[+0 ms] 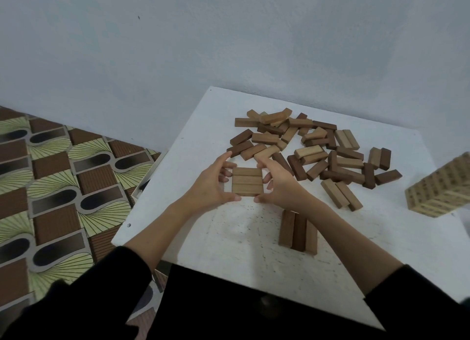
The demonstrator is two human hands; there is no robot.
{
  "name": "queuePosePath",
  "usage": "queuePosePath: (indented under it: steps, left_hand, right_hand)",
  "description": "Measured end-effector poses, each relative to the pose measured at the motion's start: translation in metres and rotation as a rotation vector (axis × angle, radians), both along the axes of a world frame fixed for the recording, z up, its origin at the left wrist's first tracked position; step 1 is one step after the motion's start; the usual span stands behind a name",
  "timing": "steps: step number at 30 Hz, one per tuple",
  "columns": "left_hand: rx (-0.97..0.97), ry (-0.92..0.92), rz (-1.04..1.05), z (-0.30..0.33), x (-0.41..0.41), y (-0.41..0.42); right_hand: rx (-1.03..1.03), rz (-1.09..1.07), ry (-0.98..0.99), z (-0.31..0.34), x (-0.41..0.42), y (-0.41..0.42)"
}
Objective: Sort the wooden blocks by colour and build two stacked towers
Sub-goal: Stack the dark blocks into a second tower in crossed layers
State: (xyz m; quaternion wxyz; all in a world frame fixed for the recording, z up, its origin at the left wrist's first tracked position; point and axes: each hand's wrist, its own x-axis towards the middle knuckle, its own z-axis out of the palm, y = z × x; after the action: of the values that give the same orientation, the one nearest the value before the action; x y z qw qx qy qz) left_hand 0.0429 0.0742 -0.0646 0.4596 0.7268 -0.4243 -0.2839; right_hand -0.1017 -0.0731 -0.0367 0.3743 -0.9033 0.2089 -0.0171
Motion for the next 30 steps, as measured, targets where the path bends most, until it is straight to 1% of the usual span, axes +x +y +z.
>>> queuePosePath:
  steps: [8,12,16,21,25,30]
  left_hand:
    - [-0.008,-0.001,0.028,0.008,-0.002,-0.002]
    - [-0.035,-0.027,0.004,0.021,-0.008,-0.004]
    - [-0.049,-0.05,-0.12,0.038,-0.034,-0.007]
    - [0.018,-0.052,-0.244,0.038,-0.074,-0.012]
    - [0.059,-0.059,-0.289,0.03,-0.093,-0.01]
    - [0.077,-0.08,-0.31,0.025,-0.103,-0.009]
  right_hand:
    - [0.055,-0.032,-0.01,0.004,0.001,-0.002]
    - [0.003,-0.056,-0.036,0.02,-0.013,-0.002]
    - [-0.087,-0.057,-0.041,0.037,-0.057,0.0]
    - [-0.079,-0.139,0.033,0.04,-0.106,0.01]
    - [-0.065,-0.153,0.082,0.03,-0.129,0.018]
    - [-0.068,-0.166,0.062,0.021,-0.139,0.021]
